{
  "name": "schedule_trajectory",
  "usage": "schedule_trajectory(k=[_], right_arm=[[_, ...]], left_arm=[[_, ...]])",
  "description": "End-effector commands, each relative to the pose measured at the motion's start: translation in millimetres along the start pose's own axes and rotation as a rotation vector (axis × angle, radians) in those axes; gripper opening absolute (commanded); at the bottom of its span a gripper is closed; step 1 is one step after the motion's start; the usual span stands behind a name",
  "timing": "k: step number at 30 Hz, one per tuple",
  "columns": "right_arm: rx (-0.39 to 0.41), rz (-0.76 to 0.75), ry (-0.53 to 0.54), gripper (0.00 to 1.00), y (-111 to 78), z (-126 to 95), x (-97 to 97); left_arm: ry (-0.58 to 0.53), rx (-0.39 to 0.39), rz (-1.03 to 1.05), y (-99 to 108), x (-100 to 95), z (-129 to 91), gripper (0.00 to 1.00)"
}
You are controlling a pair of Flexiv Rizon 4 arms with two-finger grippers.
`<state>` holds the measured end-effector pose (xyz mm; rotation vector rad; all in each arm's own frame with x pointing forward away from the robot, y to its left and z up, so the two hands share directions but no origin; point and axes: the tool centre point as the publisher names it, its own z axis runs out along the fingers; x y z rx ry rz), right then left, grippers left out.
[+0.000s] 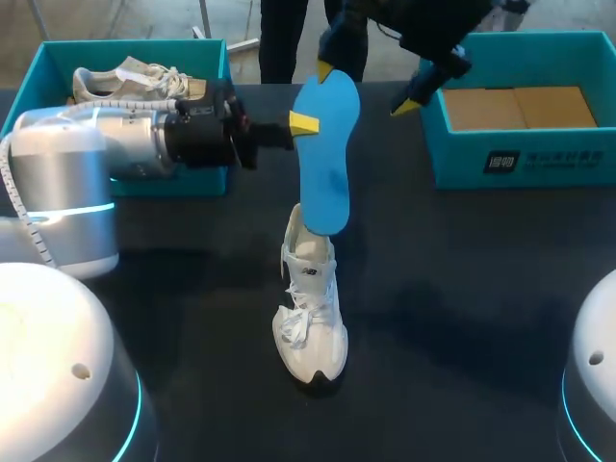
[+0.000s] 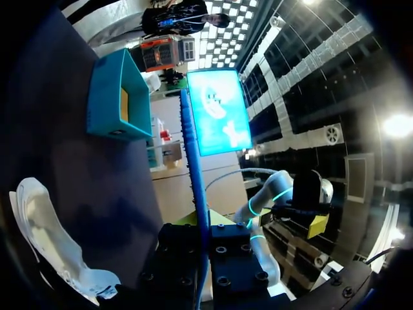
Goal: Take the shoe out of the shoebox, open the shoe tongue, remove and reinsert the insole, then place the shoe into the shoebox
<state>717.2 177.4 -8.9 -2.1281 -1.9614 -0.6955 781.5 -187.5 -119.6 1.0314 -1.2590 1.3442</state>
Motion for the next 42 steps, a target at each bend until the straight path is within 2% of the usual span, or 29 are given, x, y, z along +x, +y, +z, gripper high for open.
schedule_trajectory(k=[1,8,11,42], right_arm=[[0.02,-0.016,-0.261,1.0,9.9,6.5,11.8],[0.026,-0.055,-0.308,1.0,13.2,10.3,15.6],[0.005,-0.047,-0.303,1.0,13.8,10.2,15.9],[0.005,-0.047,-0.303,1.0,13.8,10.2,15.9]], left_arm=[[-0.003,-0.002,0.0,0.0,1.6,-1.3,0.0],[-0.001,0.005,-0.002,1.8,1.9,-0.2,0.0],[-0.001,0.005,-0.002,1.8,1.9,-0.2,0.0],[-0.001,0.005,-0.002,1.8,1.9,-0.2,0.0]])
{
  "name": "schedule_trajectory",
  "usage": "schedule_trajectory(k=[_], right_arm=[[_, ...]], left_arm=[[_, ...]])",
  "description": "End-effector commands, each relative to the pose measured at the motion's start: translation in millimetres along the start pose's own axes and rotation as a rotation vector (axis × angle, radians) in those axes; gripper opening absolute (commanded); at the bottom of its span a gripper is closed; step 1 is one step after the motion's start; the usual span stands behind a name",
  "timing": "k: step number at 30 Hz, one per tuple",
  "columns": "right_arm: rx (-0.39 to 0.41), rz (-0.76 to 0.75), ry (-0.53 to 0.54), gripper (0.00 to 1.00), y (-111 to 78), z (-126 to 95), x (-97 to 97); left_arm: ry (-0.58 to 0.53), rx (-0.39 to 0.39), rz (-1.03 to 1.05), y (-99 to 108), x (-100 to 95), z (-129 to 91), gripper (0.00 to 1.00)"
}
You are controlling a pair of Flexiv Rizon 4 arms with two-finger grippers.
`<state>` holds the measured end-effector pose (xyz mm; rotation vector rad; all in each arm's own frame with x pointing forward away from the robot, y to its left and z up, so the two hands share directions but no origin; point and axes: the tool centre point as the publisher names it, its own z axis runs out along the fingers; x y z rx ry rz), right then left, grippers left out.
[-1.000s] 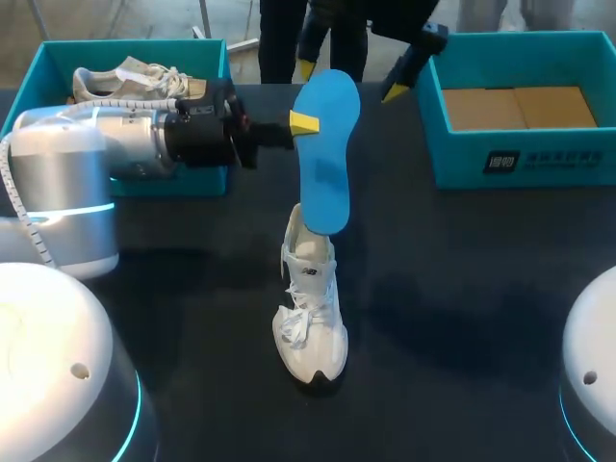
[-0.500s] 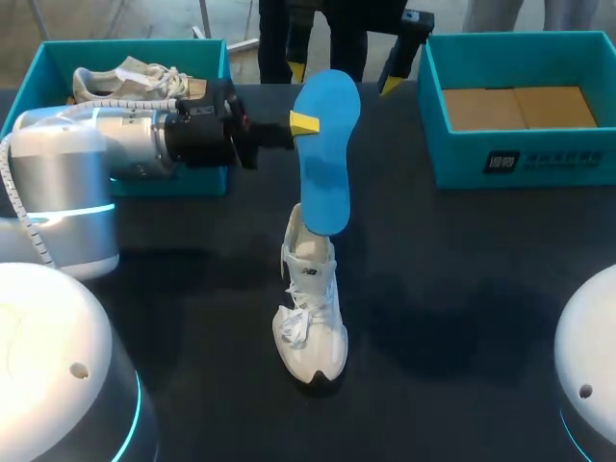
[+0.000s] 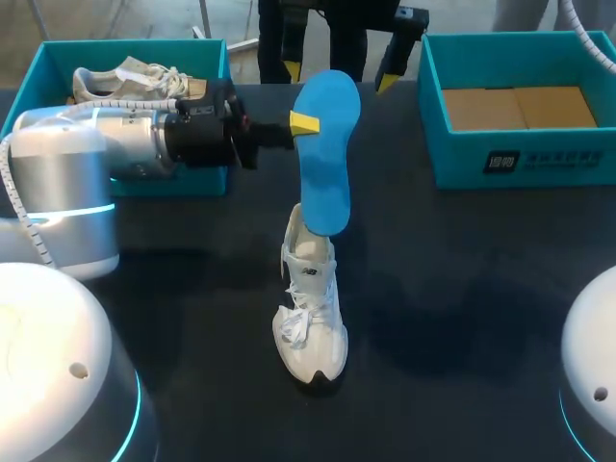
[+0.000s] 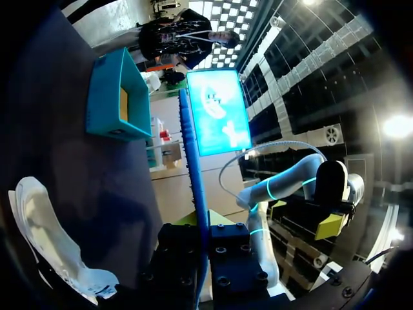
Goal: Take the shoe out of the shoebox, open the shoe tongue, remove and reinsert the insole, then place the shoe into the shoebox
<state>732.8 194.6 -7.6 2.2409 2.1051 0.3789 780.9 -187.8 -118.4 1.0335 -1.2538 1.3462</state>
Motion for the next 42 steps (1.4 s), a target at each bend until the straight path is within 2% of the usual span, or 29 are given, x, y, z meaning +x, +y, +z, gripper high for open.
schedule_trajectory(k=[1,13,17,22,26,42], right_arm=[[0.0,0.001,0.002,1.0,0.4,1,-0.4],[0.0,0.001,0.002,1.0,0.4,1,-0.4],[-0.043,0.01,0.028,1.0,2.6,6,7.5],[-0.053,0.006,0.023,1.0,1.0,12,15.3],[-0.073,0.011,-0.016,1.0,-2.1,13,19.6],[-0.073,0.011,-0.016,1.0,-2.1,13,19.6]], left_arm=[[-0.003,0.001,0.0,1,0.6,-1,0.0],[-0.003,0.001,0.0,1,0.6,-1,0.0],[-0.003,0.001,0.0,1,0.6,-1,0.0],[-0.003,0.001,0.0,1,0.6,-1,0.0],[-0.003,0.001,0.0,1,0.6,-1,0.0],[-0.003,0.001,0.0,1,0.6,-1,0.0]])
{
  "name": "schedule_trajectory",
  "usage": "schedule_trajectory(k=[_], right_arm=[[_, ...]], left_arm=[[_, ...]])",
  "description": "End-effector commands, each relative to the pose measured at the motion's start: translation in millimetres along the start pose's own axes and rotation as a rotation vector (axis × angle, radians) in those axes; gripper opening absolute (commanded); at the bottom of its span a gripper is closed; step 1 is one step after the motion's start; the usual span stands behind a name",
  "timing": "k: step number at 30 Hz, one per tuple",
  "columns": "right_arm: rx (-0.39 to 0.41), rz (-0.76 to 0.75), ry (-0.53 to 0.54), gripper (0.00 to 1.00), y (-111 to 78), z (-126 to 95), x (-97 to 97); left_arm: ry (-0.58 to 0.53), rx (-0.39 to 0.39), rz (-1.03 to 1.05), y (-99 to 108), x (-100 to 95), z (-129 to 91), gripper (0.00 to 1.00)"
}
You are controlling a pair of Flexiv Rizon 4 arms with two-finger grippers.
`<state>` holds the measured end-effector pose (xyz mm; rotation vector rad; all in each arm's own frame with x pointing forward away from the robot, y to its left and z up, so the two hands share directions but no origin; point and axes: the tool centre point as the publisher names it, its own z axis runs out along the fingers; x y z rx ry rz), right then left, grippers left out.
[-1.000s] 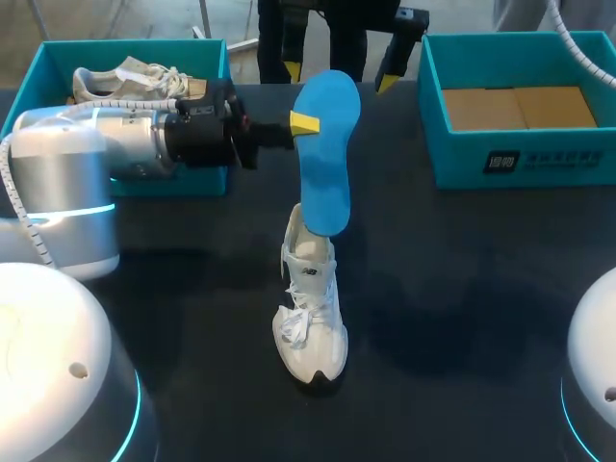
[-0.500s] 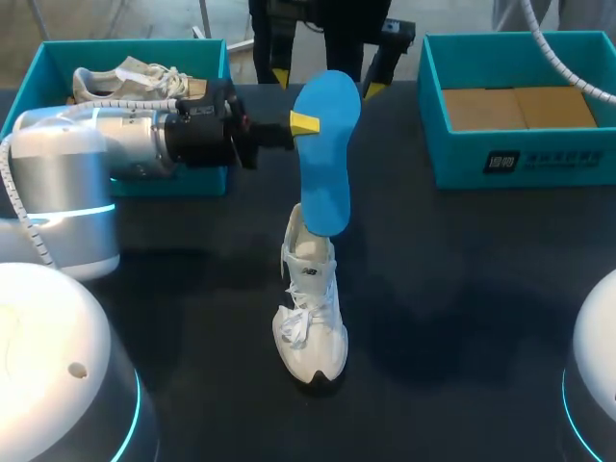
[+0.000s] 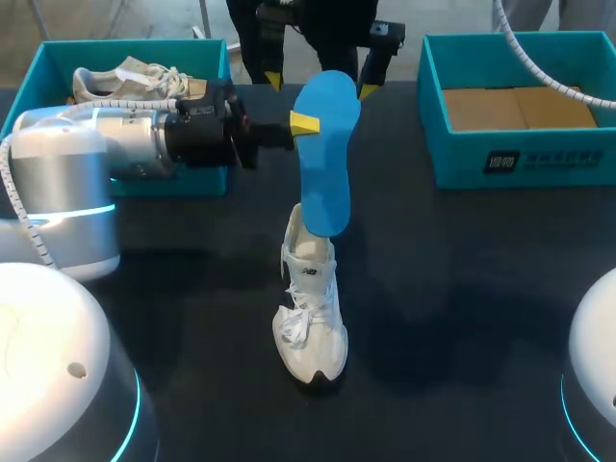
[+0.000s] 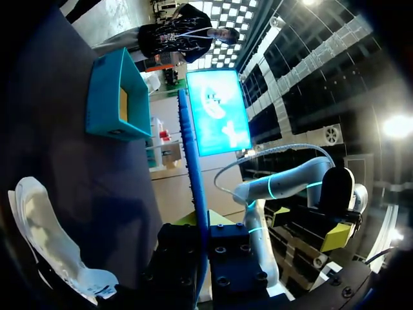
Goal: Take the shoe out of the shoebox, open the shoe tongue, remove and reinsert the insole, then place the shoe into the shoebox
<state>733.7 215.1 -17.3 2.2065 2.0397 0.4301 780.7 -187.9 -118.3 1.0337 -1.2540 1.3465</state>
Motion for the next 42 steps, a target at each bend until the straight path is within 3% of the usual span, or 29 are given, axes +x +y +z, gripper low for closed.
schedule_trajectory(k=[1,3,10,20,24,30,42], right_arm=[[0.0,0.002,-0.001,1.0,0.4,1,0.8],[0.0,0.002,-0.001,1.0,0.4,1,0.8],[0.009,0.004,0.171,1.0,-6.2,-4,-22.3],[0.022,0.005,0.334,1.0,-7.9,-1,-53.2],[0.009,0.023,0.424,1.0,-5.4,1,-67.0],[-0.027,0.054,0.654,1.0,-3.2,8,-85.0],[-0.039,0.051,0.882,1.0,-4.5,28,-102.9]], left_arm=[[-0.003,0.001,0.0,1,0.5,-1,0.0],[-0.003,0.001,0.0,1,0.5,-1,0.0],[-0.003,0.001,0.0,1,0.5,-1,0.0],[-0.003,0.001,0.0,1,0.5,-1,0.0],[-0.003,0.001,0.0,1,0.5,-1,0.0],[-0.003,0.001,0.0,1,0.5,-1,0.0],[-0.003,0.001,0.0,1,0.5,-1,0.0]])
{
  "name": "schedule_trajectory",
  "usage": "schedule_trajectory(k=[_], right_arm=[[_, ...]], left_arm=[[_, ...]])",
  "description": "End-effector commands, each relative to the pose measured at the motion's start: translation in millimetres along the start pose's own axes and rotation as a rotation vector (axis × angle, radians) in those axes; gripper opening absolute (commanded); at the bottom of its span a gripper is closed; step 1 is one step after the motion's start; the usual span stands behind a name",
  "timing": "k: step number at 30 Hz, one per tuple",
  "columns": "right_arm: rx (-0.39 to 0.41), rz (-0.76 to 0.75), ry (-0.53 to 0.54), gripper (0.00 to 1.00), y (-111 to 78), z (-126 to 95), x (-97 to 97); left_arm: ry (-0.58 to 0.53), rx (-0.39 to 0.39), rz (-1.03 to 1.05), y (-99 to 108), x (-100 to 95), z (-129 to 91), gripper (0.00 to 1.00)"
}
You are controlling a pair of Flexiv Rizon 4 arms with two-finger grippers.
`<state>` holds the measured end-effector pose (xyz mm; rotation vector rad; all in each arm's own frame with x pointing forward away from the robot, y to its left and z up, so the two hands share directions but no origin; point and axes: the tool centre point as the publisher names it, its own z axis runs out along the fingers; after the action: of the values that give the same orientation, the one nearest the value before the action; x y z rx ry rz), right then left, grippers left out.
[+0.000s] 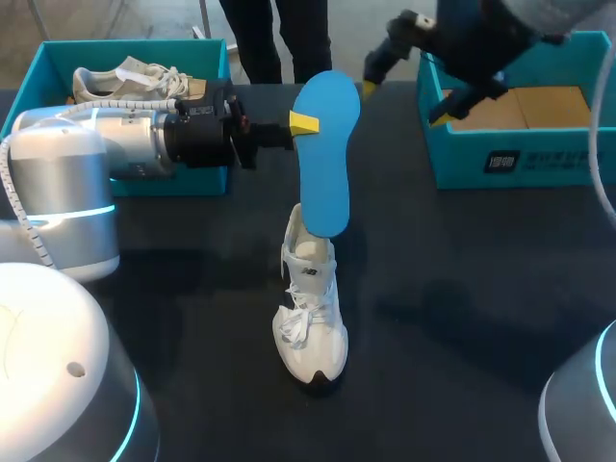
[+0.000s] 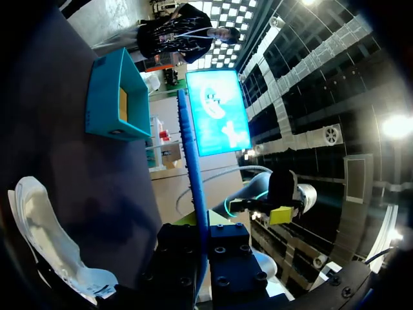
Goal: Take the shoe out of the shoebox, open the shoe tongue, remove and reinsert the insole, then place the shoe into the shoebox
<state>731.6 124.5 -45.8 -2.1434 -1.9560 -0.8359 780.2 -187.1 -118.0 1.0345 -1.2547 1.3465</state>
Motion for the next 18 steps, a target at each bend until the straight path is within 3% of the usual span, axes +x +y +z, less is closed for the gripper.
schedule_trajectory(k=[1,4,10,18], right_arm=[[0.002,0.0,0.538,1.0,-3.2,10,-15.0],[0.003,0.006,0.566,1.0,-4.4,16,-20.3],[-0.034,0.019,0.722,1.0,-6.2,28,-30.1],[-0.016,0.023,0.786,1.0,-0.1,42,-37.7]], left_arm=[[-0.002,0.001,0.0,1,0.1,0,0.0],[-0.002,0.001,0.0,1,0.1,0,0.0],[-0.002,0.001,0.0,1,0.1,0,0.0],[-0.002,0.001,0.0,1,0.1,0,0.0]])
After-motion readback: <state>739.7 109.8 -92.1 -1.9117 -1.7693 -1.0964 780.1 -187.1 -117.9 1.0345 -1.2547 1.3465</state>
